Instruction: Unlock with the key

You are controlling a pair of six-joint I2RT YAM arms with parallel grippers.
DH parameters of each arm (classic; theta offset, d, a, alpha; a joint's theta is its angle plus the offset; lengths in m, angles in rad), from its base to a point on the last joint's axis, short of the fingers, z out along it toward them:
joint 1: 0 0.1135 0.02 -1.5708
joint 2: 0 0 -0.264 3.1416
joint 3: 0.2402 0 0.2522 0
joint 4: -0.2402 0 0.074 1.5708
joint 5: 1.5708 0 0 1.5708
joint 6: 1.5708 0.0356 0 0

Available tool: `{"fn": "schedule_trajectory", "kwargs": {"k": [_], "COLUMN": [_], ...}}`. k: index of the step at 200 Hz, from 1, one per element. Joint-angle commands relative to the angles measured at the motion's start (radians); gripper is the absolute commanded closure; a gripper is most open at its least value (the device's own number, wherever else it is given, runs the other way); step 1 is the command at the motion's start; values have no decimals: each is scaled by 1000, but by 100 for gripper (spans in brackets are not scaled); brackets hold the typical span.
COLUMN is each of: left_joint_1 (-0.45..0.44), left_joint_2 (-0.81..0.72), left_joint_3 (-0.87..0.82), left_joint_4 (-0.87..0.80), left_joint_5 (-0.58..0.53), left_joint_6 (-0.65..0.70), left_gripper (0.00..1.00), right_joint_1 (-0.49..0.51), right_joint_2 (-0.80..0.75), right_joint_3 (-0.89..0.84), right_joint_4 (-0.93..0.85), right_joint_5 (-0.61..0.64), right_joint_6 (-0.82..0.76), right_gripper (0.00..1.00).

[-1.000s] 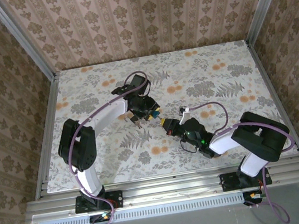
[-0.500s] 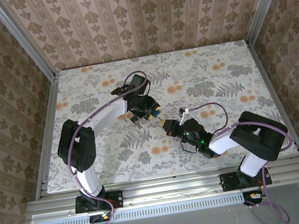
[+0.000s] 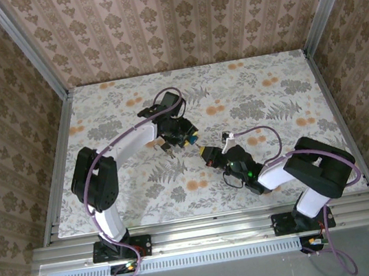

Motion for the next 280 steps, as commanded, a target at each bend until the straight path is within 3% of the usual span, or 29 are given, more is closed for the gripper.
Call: {"fn": "schedule_trajectory", "kwargs": {"k": [1,194,280], "left_joint_1": [-8,-25,-29], "left_joint_2": [-38,-12,-15], "left_joint_3": [-7,-1,8], "left_joint_4": [11,18,20], "left_joint_5": [18,29,30], "left_joint_6": [-15,-15,-15], "left_gripper": [59,59,59], "right_joint_1": [-9,-27,-32], "right_joint_2": [10,-23,-61], "right_joint_3": [21,12,17], "right_joint_4": [20,52,-13], "right_joint_5": [46,11,21], "right_joint_6": [4,-3,-2], "right_gripper": [100,100,100]}}
